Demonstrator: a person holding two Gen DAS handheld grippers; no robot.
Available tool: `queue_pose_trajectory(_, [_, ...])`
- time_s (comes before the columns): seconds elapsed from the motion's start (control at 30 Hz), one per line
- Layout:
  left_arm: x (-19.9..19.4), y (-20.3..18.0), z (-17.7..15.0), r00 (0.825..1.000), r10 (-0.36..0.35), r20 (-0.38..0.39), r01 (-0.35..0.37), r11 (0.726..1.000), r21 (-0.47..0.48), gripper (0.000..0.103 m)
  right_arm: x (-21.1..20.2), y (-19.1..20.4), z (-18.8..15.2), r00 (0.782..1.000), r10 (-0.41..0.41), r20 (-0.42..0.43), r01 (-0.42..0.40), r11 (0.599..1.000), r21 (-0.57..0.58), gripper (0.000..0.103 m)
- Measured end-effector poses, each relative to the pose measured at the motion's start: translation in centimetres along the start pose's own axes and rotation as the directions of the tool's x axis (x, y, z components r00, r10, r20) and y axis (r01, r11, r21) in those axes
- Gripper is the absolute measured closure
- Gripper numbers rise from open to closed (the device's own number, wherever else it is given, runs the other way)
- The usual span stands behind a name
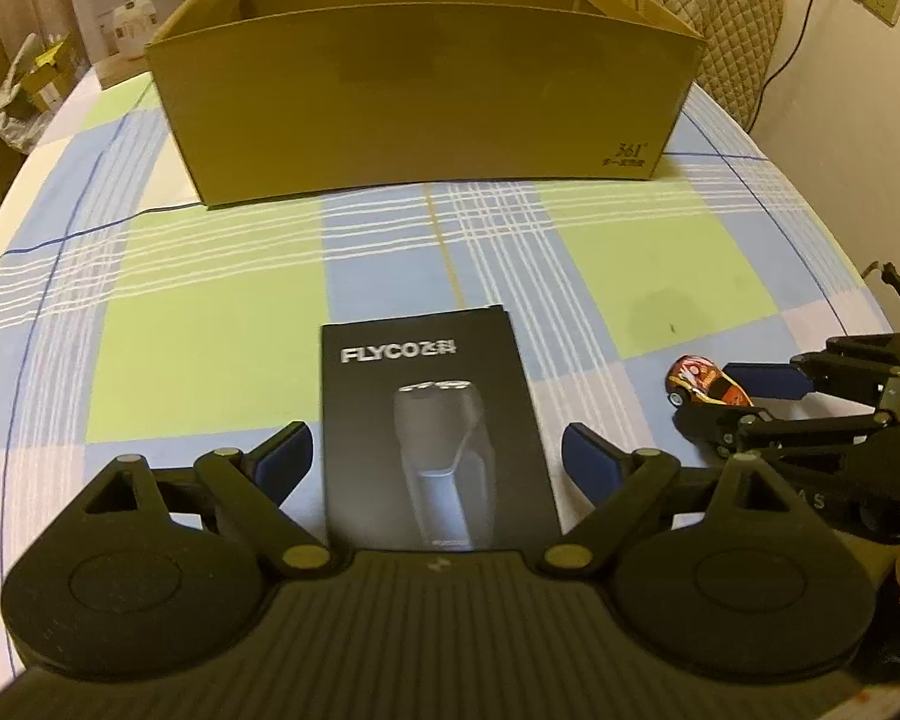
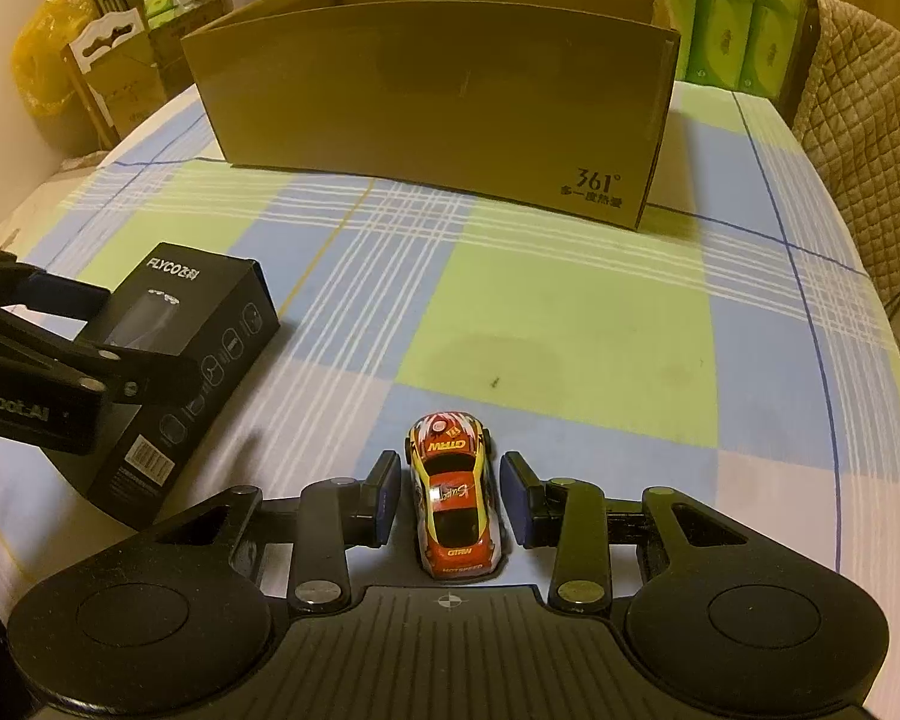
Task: Organize objects
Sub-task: 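Carry the FLYCO box with left tool while right carries the toy car over the cardboard box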
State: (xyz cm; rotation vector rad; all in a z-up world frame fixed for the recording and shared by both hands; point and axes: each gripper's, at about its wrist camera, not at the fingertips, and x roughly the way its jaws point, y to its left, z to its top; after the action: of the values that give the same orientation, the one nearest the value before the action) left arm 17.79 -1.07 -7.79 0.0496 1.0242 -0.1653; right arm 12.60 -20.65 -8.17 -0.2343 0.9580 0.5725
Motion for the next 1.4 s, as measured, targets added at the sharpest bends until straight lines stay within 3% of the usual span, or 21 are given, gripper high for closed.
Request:
queue_pose_trajectory(0.17, [0.8, -0.4, 0.0, 1.0, 0.023, -0.01, -0.023, 1.0, 0.02, 0.016, 0.0, 0.2, -0.2, 1.0, -0.01, 0.007, 0.01, 1.0, -0.016, 0.069])
queue_pose_trajectory(0.23, [1.1, -0.4, 0.0, 1.0, 0.025, -0.018, -0.025, 1.0, 0.012, 0.019, 0.1, 0.3, -0.2, 1.0, -0.014, 0.01, 0.015, 1.0, -0.018, 0.075])
queue_pose_trajectory(0.53, [0.8, -0.4, 0.1, 0.999, 0.034, -0.027, -0.033, 0.999, 0.014, 0.025, -0.5, 0.1, -0.1, 1.0, 0.001, 0.029, -0.001, 1.0, 0.013, 0.076])
queue_pose_trajectory(0.93, [-4.2, -1.2, 0.3, 0.999, 0.02, 0.041, -0.019, 1.0, -0.018, 0.025, -6.3, 0.2, 0.6, 0.995, 0.013, 0.1, -0.025, 0.992, 0.126, 0.076])
queue_pose_trajectory(1.4, [-10.4, -3.1, -0.1, 0.992, 0.006, 0.128, 0.0, 0.999, -0.043, 0.025, -11.8, 0.3, 0.4, 0.985, -0.02, 0.173, -0.004, 0.99, 0.14, 0.076])
